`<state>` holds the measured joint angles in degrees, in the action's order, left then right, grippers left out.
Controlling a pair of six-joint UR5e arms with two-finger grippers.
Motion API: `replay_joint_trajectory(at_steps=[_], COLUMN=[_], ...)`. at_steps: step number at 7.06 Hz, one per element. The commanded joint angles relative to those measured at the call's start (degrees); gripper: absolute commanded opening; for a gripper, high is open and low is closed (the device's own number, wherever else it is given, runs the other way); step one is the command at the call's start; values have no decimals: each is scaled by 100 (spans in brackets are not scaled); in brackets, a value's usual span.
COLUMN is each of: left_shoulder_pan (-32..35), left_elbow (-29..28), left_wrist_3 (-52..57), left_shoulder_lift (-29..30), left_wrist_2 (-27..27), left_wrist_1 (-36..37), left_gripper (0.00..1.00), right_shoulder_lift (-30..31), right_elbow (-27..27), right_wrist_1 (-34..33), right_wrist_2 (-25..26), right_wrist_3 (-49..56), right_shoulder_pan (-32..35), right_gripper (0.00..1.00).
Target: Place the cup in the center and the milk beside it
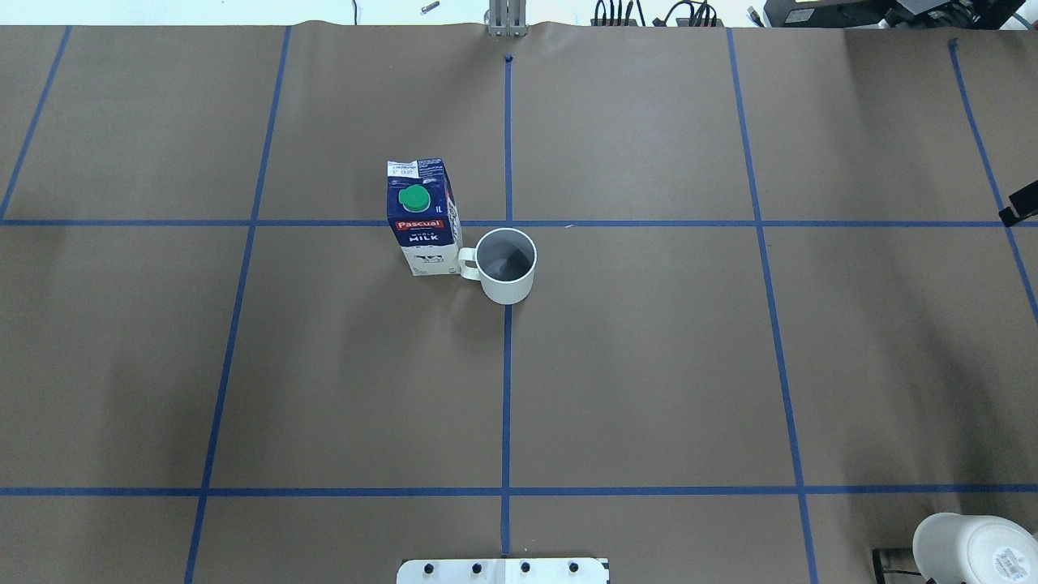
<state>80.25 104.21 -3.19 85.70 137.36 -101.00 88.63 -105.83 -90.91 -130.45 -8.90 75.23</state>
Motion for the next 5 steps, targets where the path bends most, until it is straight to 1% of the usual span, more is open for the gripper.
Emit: replay_joint_trajectory(at_steps=[1,2,3,5], left_shoulder_pan=[-70,-114,-132,-167], left_elbow=[-50,-7,-41,-33], left_wrist_3=[-424,-967,-999,-929], left_shoulder_lift=[26,78,35,78], left_wrist_2=[-16,-16,-16,28], left_wrist_1=[-288,-463,-656,-719], left_gripper=[98,98,98,98], right_shoulder_lift=[5,14,23,-3], right_elbow=[1,1,36,36], right_wrist_1=[3,3,3,12], right_wrist_2=[-215,-522,-673,-614], right_wrist_3=[11,29,20,-15], right_shoulder_pan=[0,0,0,0], right_gripper=[100,100,100,100])
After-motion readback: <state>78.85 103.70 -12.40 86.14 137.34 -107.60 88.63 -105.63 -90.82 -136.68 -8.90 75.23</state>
